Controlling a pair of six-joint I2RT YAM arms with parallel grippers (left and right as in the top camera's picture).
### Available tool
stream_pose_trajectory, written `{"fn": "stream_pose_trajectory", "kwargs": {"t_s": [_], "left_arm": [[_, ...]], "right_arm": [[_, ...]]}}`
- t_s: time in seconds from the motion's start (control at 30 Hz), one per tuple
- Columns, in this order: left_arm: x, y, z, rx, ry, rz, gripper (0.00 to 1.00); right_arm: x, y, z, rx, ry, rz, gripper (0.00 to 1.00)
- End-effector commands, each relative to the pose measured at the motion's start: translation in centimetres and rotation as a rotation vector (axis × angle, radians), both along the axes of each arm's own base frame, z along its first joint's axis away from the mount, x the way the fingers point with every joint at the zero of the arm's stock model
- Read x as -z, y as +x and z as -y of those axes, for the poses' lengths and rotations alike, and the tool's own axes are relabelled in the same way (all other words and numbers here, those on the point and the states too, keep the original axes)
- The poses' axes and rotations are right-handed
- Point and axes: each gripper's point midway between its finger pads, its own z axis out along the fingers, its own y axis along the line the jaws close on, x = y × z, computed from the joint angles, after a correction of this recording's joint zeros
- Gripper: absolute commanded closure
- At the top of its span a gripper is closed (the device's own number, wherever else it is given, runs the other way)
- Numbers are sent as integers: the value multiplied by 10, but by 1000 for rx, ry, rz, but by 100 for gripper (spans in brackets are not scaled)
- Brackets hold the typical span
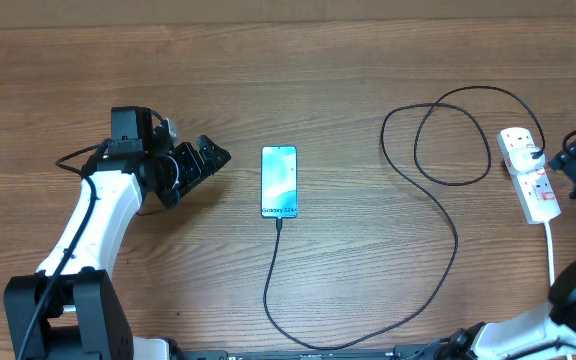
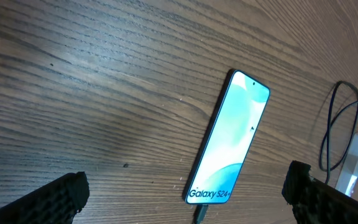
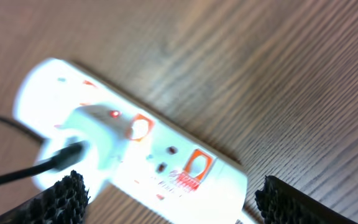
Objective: Plug charger to phone and switch on socket
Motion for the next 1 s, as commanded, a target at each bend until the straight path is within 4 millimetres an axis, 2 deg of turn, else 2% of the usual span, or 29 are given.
{"fn": "stream_pose_trajectory", "kwargs": {"t_s": [0.0, 0.07, 0.23, 0.3, 0.37, 0.47, 0.53, 0.67, 0.73, 0.77, 0.8, 0.97], "left_arm": [[-5, 2, 0, 16, 16, 25, 0], [-5, 2, 0, 16, 16, 25, 0], [-5, 2, 0, 16, 16, 25, 0], [-5, 2, 0, 16, 16, 25, 0], [-5, 2, 0, 16, 16, 25, 0], [-5, 2, 0, 16, 16, 25, 0], [-5, 2, 0, 16, 16, 25, 0], [-5, 2, 0, 16, 16, 25, 0], [-5, 2, 0, 16, 16, 25, 1], [-5, 2, 0, 16, 16, 25, 1], [-5, 2, 0, 16, 16, 25, 0], [-5, 2, 0, 16, 16, 25, 0]], "right_arm": [[-27, 10, -14, -39, 17, 94, 16], [-33, 19, -30, -113, 46, 130, 23], [-32, 30, -56, -224, 52, 122, 34], [-31, 37, -71, -305, 38, 118, 43], [-31, 44, -86, -377, 28, 114, 56], [-31, 54, -112, -482, 14, 113, 85], [-32, 61, -129, -548, 4, 118, 96], [-32, 68, -152, -617, 2, 119, 96], [-31, 69, -163, -643, 9, 113, 91], [-31, 69, -167, -652, 11, 112, 62], [-31, 70, -175, -671, 14, 110, 0], [-31, 72, -189, -707, 18, 112, 0]]}}
